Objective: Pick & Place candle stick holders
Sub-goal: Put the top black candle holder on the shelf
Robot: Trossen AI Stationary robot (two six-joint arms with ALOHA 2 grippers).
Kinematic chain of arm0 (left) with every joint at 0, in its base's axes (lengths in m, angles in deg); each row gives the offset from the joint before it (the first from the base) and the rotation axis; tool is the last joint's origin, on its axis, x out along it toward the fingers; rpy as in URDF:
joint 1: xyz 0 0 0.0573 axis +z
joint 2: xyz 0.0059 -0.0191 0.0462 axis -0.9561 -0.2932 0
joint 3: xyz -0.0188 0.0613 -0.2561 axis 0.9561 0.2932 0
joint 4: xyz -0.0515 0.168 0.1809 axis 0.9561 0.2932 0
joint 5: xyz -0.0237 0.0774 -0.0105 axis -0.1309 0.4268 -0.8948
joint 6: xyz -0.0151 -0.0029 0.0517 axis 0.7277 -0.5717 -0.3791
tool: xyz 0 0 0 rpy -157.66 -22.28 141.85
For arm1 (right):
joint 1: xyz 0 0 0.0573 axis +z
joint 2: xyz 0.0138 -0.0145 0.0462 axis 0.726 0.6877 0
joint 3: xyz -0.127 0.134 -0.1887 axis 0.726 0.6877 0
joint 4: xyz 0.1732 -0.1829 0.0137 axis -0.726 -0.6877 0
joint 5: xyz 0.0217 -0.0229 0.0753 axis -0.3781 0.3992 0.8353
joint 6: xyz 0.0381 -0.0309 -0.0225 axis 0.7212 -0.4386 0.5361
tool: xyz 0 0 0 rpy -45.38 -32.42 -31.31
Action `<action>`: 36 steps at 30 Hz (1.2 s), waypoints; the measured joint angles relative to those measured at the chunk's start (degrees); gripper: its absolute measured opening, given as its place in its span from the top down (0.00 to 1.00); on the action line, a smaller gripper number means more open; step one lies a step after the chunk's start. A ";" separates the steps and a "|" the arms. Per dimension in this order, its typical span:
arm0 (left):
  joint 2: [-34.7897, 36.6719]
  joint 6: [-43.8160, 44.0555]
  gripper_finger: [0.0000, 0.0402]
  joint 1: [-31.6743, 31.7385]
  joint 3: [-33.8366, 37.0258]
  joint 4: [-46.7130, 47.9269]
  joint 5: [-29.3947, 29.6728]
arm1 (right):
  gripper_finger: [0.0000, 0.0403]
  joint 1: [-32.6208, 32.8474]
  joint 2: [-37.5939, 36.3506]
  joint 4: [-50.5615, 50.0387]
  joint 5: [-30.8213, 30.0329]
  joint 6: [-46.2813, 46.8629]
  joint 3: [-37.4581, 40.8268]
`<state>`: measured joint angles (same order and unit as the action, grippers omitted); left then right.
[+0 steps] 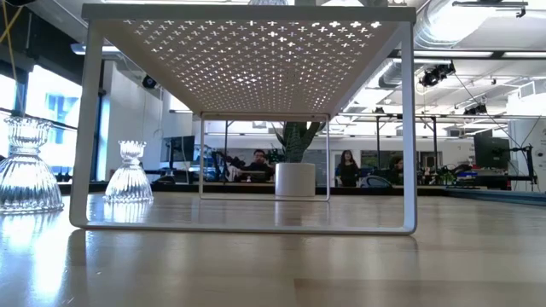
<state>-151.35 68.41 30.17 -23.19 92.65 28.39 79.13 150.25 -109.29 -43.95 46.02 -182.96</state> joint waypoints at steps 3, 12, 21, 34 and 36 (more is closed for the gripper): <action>0.07 0.07 0.38 0.02 0.00 0.02 0.07 | 0.65 0.00 0.00 0.00 -0.03 0.00 0.00; 0.35 -1.53 0.38 0.00 -2.65 0.85 4.02 | 0.65 -0.43 0.00 0.00 0.17 -0.37 0.00; 0.35 -4.27 0.38 0.00 -3.10 -0.21 6.73 | 0.65 -0.74 0.00 0.00 2.30 -0.42 0.02; 0.35 -6.08 0.38 0.00 -3.10 -2.51 8.40 | 0.65 -0.74 -0.01 -0.04 2.20 -2.46 0.09; 0.35 -7.78 0.38 0.00 -3.10 -3.28 9.26 | 0.65 -0.76 0.00 -0.04 2.18 -2.89 0.09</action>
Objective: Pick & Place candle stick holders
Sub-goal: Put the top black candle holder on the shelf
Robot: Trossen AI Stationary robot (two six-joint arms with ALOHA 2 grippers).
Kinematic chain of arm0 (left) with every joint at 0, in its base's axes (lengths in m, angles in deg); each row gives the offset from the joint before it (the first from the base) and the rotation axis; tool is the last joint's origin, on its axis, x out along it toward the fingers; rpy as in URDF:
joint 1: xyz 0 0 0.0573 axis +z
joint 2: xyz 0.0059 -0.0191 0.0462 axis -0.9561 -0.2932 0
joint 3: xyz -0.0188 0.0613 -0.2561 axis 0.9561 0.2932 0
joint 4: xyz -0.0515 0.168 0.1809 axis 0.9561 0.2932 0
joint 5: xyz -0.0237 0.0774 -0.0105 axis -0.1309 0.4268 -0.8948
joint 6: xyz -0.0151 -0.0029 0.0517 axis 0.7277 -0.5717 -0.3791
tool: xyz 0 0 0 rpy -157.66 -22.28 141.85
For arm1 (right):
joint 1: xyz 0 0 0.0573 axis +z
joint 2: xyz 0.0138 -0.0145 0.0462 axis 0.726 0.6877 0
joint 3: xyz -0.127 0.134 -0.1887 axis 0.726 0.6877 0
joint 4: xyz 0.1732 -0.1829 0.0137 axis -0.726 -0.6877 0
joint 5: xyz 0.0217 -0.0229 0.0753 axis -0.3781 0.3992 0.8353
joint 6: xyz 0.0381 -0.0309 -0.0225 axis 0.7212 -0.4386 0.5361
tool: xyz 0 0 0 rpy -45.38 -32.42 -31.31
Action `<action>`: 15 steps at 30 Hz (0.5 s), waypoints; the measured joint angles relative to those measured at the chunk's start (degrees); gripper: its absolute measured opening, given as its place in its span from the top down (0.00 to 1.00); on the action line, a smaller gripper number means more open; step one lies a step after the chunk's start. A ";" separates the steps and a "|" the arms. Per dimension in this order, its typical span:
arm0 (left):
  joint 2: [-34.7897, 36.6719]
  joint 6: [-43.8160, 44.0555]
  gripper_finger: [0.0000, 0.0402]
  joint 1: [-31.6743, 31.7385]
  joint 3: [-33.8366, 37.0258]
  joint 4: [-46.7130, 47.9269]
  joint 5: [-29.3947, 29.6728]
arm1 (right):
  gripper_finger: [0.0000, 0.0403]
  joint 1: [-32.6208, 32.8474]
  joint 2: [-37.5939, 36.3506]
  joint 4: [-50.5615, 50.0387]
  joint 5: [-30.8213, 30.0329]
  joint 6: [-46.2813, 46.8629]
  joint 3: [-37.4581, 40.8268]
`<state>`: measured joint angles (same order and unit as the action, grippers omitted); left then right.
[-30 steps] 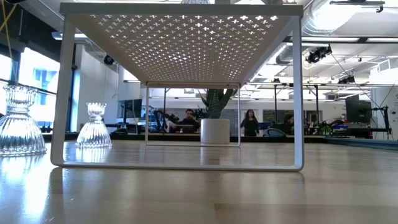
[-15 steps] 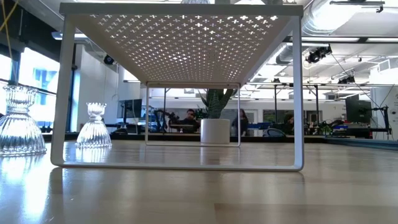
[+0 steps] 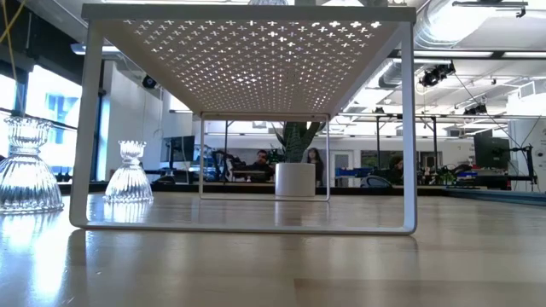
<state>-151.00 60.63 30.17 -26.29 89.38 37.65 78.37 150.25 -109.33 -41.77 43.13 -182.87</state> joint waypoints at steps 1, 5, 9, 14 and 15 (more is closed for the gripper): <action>0.00 -0.75 0.38 0.00 0.02 -0.49 0.51 | 0.65 -0.11 0.00 0.00 0.00 -0.08 0.00; 0.00 -1.25 0.38 0.00 0.02 -0.64 0.62 | 0.65 -0.81 0.00 0.00 0.26 -0.04 0.00; 0.00 -1.98 0.38 0.00 0.02 -0.33 0.68 | 0.65 -1.42 0.00 -0.02 0.22 -0.06 0.00; 0.00 -2.30 0.41 0.00 0.02 0.08 0.81 | 0.65 -1.93 0.00 -0.02 0.68 -0.08 0.00; 0.00 -2.35 0.43 0.00 0.02 0.12 0.83 | 0.65 -2.02 0.00 -0.02 0.69 -0.10 0.00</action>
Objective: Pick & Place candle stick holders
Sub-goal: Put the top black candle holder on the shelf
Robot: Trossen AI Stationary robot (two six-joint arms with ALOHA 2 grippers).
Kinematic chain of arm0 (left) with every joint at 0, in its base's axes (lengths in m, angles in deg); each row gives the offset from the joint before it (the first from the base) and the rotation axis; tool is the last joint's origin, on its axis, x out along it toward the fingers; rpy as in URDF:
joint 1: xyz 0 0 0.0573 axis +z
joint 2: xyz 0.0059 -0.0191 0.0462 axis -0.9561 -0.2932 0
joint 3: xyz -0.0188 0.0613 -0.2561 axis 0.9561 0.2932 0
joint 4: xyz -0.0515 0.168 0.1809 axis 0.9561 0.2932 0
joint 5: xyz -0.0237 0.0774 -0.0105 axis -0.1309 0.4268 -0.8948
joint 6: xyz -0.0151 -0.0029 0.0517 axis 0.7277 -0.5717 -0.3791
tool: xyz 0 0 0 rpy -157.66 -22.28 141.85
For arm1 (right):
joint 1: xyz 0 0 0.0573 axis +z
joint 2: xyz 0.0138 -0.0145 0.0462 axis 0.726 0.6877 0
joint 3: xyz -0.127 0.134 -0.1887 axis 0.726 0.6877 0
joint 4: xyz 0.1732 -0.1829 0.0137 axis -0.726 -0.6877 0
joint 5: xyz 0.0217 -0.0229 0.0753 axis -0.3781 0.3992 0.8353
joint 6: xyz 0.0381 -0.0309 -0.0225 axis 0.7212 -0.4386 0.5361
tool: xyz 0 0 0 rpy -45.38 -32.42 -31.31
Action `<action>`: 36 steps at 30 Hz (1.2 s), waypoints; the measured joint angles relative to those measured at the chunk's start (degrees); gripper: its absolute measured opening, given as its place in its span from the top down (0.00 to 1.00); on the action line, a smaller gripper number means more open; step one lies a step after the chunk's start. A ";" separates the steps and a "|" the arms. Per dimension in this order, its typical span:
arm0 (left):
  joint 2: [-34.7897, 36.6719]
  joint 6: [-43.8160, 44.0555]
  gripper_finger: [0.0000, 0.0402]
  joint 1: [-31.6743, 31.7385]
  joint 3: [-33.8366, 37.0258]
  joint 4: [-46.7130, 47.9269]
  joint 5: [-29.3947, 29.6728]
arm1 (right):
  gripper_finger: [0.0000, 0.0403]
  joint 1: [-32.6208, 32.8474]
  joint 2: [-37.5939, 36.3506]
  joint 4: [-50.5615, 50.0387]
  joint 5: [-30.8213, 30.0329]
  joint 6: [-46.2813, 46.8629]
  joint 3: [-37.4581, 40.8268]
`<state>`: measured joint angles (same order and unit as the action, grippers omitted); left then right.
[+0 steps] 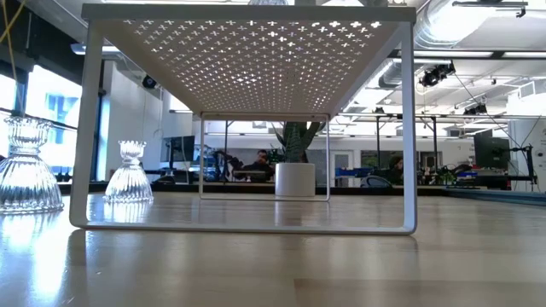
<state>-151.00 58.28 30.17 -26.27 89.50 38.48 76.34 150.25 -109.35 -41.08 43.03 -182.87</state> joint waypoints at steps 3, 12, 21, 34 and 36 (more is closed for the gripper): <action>0.00 -0.47 0.50 0.00 0.00 0.12 0.00 | 0.65 -0.23 0.00 0.00 0.18 -0.40 0.00; -0.02 -1.64 0.70 0.00 0.00 -0.47 0.06 | 0.65 -0.21 0.00 0.00 -0.10 -1.49 0.00; -0.02 -4.89 0.93 0.00 1.19 -4.60 1.47 | 0.65 -0.19 0.00 -0.02 0.21 -1.51 0.00; -0.02 -4.43 0.99 0.02 1.20 -5.83 1.56 | 0.65 -0.19 0.00 -0.24 1.92 -1.42 0.00; -0.02 -3.99 0.99 0.00 1.20 -5.81 1.50 | 0.65 -0.19 0.00 -0.28 2.08 -1.39 0.00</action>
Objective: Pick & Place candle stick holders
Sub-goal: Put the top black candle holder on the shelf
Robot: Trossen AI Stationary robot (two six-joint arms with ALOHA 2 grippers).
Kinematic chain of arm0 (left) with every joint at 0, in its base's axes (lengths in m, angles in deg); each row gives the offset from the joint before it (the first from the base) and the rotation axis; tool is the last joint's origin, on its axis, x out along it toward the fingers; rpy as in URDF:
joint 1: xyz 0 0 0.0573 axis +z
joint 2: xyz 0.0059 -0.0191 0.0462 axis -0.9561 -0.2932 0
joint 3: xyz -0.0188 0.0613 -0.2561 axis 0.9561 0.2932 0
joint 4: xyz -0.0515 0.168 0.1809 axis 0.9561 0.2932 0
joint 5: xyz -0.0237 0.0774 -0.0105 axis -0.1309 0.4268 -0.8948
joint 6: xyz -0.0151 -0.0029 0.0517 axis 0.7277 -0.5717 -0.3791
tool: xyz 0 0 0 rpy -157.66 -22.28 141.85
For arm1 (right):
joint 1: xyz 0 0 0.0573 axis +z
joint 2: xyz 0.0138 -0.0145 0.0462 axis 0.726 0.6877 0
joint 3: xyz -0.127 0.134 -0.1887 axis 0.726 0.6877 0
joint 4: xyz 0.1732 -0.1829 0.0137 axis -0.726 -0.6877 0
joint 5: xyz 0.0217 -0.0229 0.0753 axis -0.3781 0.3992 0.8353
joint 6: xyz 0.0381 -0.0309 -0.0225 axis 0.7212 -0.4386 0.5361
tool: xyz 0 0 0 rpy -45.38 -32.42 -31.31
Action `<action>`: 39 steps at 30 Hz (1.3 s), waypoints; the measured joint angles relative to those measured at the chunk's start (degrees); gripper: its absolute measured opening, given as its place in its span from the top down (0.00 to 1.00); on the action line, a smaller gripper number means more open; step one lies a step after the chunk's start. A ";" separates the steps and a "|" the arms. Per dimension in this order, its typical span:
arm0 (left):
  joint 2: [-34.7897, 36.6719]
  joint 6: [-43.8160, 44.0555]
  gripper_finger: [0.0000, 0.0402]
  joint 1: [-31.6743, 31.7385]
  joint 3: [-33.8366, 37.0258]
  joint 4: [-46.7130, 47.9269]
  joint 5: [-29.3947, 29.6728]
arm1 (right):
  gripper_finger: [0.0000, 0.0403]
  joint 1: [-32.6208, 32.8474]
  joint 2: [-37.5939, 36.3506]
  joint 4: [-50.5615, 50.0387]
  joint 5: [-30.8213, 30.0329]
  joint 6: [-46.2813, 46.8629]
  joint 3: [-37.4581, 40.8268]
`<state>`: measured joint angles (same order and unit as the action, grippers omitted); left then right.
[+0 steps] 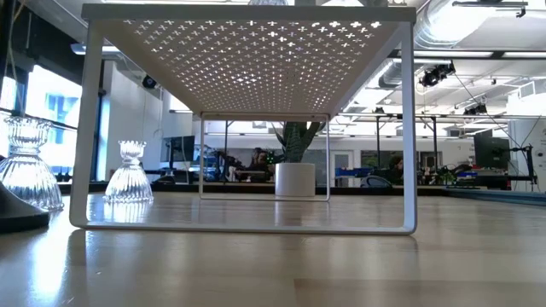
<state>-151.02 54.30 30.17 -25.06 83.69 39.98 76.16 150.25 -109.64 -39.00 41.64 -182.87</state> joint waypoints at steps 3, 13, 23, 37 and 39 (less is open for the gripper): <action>0.00 2.27 0.99 0.02 0.00 0.82 -1.69 | 0.65 0.00 0.00 0.00 0.02 0.08 0.00; -0.01 5.82 0.99 0.02 0.00 3.52 -2.81 | 0.65 0.00 0.00 0.01 0.02 0.10 0.00; -0.02 13.44 0.93 0.02 -0.02 6.15 -2.78 | 0.65 0.00 0.00 -1.54 0.06 0.70 -0.02; -0.02 15.35 0.49 0.02 -0.02 6.57 0.31 | 0.65 0.00 0.00 -2.75 1.14 1.02 -0.09; -0.02 14.80 0.44 0.02 -0.07 6.60 0.49 | 0.65 0.01 0.00 -2.75 1.31 1.05 -0.09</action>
<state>-151.04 69.10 30.19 -25.13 90.29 40.47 76.16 150.25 -112.39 -37.69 42.68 -182.96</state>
